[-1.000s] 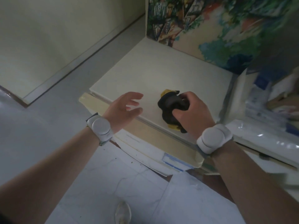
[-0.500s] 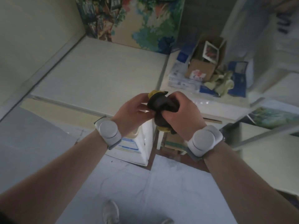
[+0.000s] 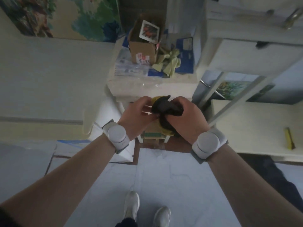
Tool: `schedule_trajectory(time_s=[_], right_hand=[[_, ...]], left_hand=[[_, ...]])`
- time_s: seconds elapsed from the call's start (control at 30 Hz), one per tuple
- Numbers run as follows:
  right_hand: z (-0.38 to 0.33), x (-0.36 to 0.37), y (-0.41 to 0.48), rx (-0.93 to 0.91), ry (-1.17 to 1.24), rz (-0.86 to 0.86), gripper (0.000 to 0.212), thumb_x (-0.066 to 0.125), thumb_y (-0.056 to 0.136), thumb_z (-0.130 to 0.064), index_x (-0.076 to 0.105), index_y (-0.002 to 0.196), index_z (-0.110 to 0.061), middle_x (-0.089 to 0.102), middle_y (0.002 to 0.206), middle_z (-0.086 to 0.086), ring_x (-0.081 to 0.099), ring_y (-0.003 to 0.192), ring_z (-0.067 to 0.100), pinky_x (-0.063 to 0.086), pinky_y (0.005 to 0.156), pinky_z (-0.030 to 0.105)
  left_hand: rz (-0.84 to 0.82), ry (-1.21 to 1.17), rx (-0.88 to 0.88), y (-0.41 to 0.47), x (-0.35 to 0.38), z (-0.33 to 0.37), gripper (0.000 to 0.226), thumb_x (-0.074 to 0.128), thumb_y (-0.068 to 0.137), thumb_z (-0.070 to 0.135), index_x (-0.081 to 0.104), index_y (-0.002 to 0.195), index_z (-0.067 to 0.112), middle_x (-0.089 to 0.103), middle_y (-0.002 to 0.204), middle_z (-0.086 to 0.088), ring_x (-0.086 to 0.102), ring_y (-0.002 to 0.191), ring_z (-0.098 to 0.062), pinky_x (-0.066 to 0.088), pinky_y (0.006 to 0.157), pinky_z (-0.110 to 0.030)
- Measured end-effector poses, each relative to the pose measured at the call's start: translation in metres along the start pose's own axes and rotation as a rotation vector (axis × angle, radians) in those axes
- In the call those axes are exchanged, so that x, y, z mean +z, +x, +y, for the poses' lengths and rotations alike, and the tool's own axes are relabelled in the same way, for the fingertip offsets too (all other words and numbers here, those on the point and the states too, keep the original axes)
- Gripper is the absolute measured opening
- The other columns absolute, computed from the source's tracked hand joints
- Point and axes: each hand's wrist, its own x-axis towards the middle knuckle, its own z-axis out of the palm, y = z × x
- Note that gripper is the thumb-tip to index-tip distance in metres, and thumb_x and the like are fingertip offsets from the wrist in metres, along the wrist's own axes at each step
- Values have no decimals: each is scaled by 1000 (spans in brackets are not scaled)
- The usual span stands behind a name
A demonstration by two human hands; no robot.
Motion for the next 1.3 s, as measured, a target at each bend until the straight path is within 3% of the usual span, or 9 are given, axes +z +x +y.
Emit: schedule_trajectory(time_s=[0.1,0.23,0.37,0.7,0.83,1.03,1.13,1.23,1.3], right_hand=[[21,-2,-5,68,-1,55,18,62,73,-33,54,88,-39,57,73,-22,53,62,-5,37,52,1],[46,-8,-13,160,27,53,17,66,74,-32,58,89,-36,63,75,-15,62,62,5,47,46,14],[70,-16,-19,223,28,76,27,70,75,-22,63,100,-22,66,86,-6,63,81,17,45,61,17],[178,-27,-24,371,67,89,27,69,78,-19,65,104,-16,69,93,4,64,86,24,52,74,35],[225,-38,-25,417,106,98,26,67,78,-17,65,104,-15,70,95,7,65,87,26,51,73,35],[311,-59,-23,504,120,88,26,66,78,-16,63,104,-16,68,99,9,63,90,29,52,75,39],[362,-67,-21,578,131,76,23,64,79,-16,63,102,-15,68,95,9,64,89,31,52,74,39],[414,-73,-14,636,123,78,22,64,80,-17,64,102,-15,64,88,3,64,89,30,47,68,32],[443,-77,-8,678,122,89,22,64,81,-19,65,103,-14,63,88,2,65,91,30,46,68,31]], left_hand=[[-50,10,-7,9,21,-5,24,71,80,26,63,103,28,72,99,10,68,90,-6,56,82,-31],[-145,12,-12,17,48,-9,27,71,82,24,63,107,19,72,101,-1,70,94,-19,56,87,-44],[-202,60,-16,26,73,-10,24,71,83,22,63,106,16,70,101,1,68,95,-24,55,87,-38],[-297,206,-65,55,175,-31,27,66,85,16,64,112,17,70,106,-6,67,97,-24,53,85,-36],[-309,250,-57,67,222,-38,24,64,86,22,63,109,20,70,104,-4,66,94,-24,53,85,-39],[-318,249,-138,87,312,-45,28,58,89,22,61,116,26,66,107,6,58,95,-12,43,83,-24],[-347,199,-252,104,371,-53,34,58,88,10,60,122,16,66,114,-4,63,106,-23,47,81,-20],[-382,170,-386,119,425,-64,43,58,89,8,53,132,6,61,129,-16,56,122,-33,44,102,-36],[-364,68,-432,126,450,-75,37,60,86,7,57,122,12,64,125,-16,62,113,-32,48,100,-44]])
